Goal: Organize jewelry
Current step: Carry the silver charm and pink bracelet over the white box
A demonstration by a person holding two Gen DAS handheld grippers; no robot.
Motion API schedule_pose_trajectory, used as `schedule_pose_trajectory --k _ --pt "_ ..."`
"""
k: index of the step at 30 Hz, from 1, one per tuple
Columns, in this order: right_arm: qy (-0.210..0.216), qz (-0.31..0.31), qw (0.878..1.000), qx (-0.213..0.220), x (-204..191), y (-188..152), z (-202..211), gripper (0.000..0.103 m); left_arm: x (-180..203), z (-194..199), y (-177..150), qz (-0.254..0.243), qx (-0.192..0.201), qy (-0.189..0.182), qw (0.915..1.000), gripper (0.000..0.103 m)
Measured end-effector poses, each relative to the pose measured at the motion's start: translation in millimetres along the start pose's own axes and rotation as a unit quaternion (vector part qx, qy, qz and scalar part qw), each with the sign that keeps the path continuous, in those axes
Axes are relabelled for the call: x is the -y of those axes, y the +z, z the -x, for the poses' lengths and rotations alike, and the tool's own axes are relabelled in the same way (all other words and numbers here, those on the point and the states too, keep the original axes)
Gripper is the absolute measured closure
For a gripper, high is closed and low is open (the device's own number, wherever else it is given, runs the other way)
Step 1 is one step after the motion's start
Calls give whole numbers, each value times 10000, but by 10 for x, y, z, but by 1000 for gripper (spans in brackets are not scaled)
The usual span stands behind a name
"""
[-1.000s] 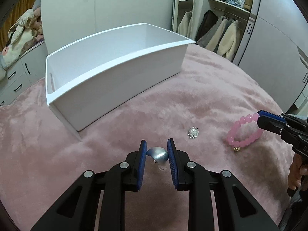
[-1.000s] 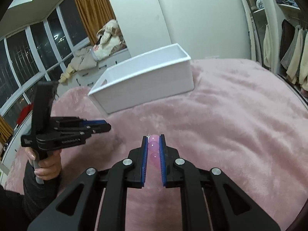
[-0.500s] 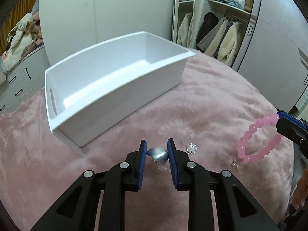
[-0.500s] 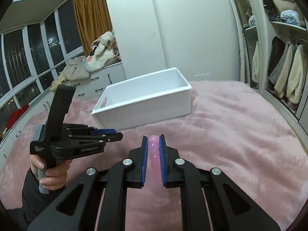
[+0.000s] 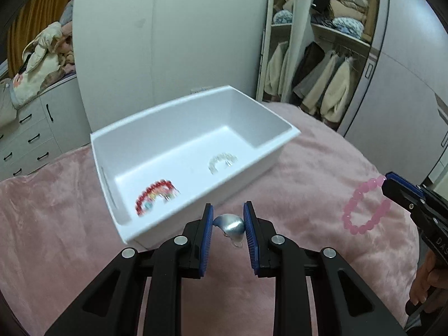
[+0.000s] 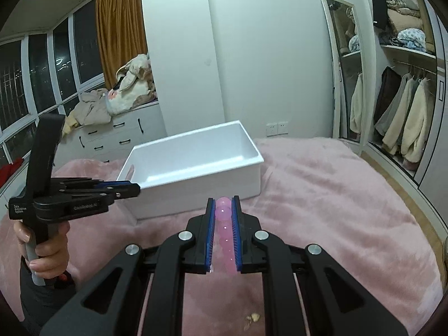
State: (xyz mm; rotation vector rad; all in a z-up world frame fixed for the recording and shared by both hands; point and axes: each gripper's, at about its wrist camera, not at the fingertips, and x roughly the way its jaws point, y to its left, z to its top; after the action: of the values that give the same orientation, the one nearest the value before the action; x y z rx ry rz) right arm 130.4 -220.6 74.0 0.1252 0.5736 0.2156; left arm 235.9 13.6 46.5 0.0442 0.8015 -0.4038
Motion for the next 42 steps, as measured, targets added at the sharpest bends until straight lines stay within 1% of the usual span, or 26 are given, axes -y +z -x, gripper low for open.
schedule_pose_trajectory --k 5,8,10,12,16,19,22,25,27,29,31,35,37,42 --pt "-129 79 9998 119 -60 250 -103 91 -270 118 155 167 222 28 9996 76" --pt "-270 183 9994 102 -112 387 -219 91 -400 94 235 206 218 55 9995 76" --pt "-336 255 9991 79 -155 463 -314 91 -427 47 274 199 186 34 9996 76" --pt "-400 314 9986 128 -209 530 -419 91 -446 -4 319 159 173 98 9997 76" --pt "-379 409 9983 173 -288 662 -659 91 -461 -147 390 54 129 156 9998 76" --pt "-302 454 9981 281 -341 796 -809 91 -540 -296 410 154 5 -208 9997 76" --pt "-381 485 9977 290 -343 887 -1031 91 -579 -474 420 126 -77 -128 9998 76" --pt "-533 603 9966 201 -360 914 -1278 91 -655 -666 420 191 -86 8 9998 76" --pt "-580 608 9963 177 -366 908 -1422 91 -721 -784 415 296 -184 225 9991 76" --pt "-650 547 9962 216 -362 874 -1555 91 -770 -887 395 316 -268 314 9986 76" --pt "-762 657 9947 221 -402 865 -1693 91 -779 -916 387 296 -259 303 9988 76" --pt "-846 784 9932 167 -452 889 -1934 91 -799 -949 374 318 -224 205 9990 76" --pt "-921 823 9923 85 -477 905 -2072 91 -801 -998 364 339 -296 164 9989 76" --pt "-1030 871 9909 -20 -507 852 -2262 91 -736 -1036 362 272 -352 308 9985 75"
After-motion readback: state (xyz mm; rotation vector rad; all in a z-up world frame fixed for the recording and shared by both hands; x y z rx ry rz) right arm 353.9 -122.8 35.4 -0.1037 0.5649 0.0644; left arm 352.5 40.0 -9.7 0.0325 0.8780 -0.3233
